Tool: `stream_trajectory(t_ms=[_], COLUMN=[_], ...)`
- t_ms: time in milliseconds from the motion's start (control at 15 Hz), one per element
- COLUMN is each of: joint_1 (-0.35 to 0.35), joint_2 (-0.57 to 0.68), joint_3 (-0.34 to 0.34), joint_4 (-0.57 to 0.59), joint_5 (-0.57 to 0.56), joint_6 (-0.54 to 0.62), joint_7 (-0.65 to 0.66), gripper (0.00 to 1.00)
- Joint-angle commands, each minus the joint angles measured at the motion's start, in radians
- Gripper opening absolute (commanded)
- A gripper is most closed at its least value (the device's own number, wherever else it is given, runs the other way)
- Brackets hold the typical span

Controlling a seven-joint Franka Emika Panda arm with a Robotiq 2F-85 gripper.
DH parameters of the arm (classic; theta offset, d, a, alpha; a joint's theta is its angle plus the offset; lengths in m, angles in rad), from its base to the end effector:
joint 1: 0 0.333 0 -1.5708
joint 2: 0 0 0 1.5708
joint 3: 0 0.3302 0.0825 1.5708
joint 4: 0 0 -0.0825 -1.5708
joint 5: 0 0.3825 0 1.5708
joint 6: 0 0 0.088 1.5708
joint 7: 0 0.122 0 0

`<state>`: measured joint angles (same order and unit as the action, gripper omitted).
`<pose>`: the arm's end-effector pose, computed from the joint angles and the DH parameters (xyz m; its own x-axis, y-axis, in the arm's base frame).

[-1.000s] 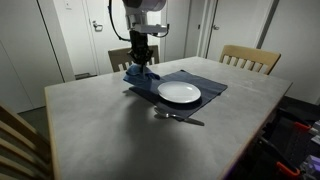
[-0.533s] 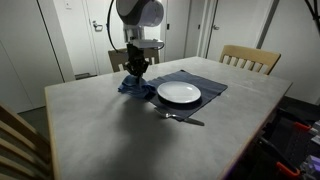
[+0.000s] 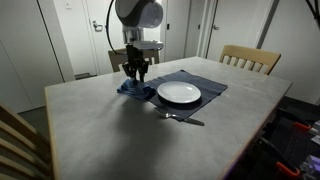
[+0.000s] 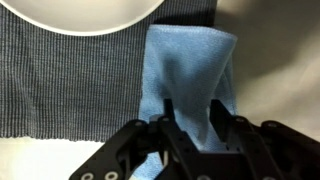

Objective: Wipe the white plate with the blue towel

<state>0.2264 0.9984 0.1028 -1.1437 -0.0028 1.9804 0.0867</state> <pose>0.7225 0.2237 0.1729 0.9648 0.2052 -0.1646 0.1961 -0.9781 -0.0699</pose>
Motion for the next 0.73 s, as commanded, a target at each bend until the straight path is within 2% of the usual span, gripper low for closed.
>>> stream_trajectory(t_ms=[0,200,333,667], joint_1=[-0.004,-0.004,-0.002,-0.003], joint_2=[-0.115,-0.183,-0.228,-0.306], joint_3=[0.011,0.017,0.018,0.021], joint_4=[-0.146,-0.22,-0.272,-0.367], joint_5=[0.001,0.008,0.004,-0.003], joint_6=[0.023,0.018,0.02,0.025], joint_7=[-0.018,-0.028,-0.024,-0.036], gripper=[0.76,0.97,1.0,1.0])
